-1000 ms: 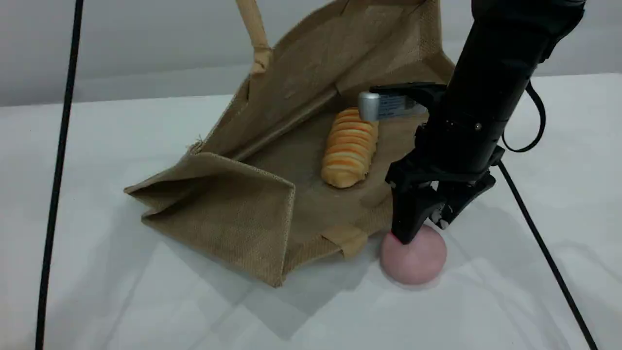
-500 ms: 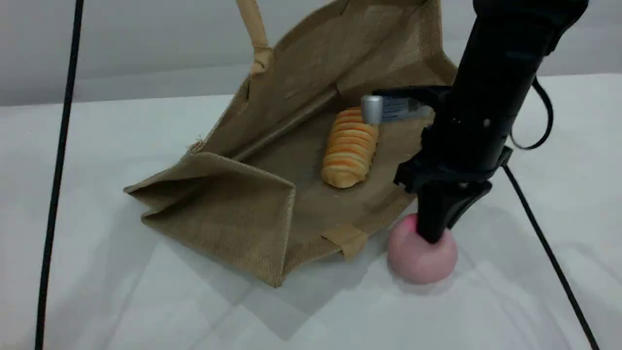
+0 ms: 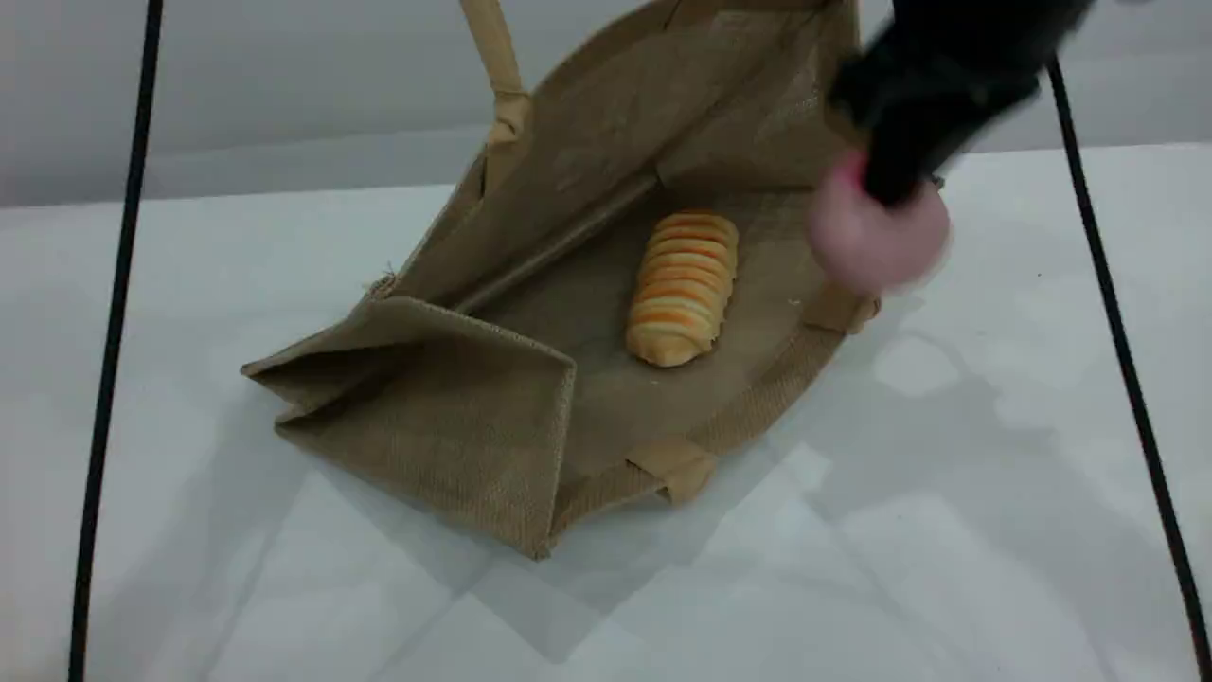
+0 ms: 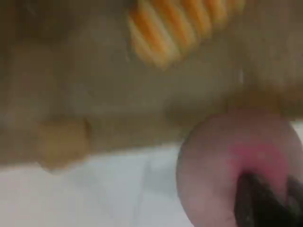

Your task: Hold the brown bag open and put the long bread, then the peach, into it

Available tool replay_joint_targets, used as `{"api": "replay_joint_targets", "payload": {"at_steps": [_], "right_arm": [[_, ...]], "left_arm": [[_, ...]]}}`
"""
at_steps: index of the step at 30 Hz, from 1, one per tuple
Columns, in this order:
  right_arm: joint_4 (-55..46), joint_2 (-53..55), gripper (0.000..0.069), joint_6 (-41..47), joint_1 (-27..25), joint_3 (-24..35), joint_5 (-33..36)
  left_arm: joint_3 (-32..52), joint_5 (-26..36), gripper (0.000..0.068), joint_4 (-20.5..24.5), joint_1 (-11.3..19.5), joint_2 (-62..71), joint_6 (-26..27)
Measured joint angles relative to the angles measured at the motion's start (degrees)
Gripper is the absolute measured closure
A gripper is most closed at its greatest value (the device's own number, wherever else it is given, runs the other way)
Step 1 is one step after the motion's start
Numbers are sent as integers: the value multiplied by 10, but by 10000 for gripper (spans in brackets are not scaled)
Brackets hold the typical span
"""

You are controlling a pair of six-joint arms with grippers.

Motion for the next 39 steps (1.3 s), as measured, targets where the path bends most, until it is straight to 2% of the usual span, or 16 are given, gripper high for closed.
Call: {"api": "replay_joint_targets", "payload": {"at_steps": [8, 17, 24, 27, 30, 37, 39], "right_arm": [[208, 12, 676, -145, 0, 1, -108], [447, 84, 666, -318, 0, 1, -169], [623, 136, 639, -451, 0, 0, -195], [694, 157, 611, -500, 0, 0, -179], [754, 172, 533, -545, 0, 0, -158], [810, 175, 185, -573, 0, 0, -151], [807, 175, 111, -573, -1, 0, -149]], "left_arm": [[0, 1, 589, -1, 0, 0, 0], [0, 1, 589, -1, 0, 0, 0], [0, 1, 589, -1, 0, 0, -2], [0, 1, 589, -1, 0, 0, -2], [0, 1, 589, -1, 0, 0, -2], [0, 1, 589, -1, 0, 0, -2], [0, 1, 589, -1, 0, 0, -2]]}}
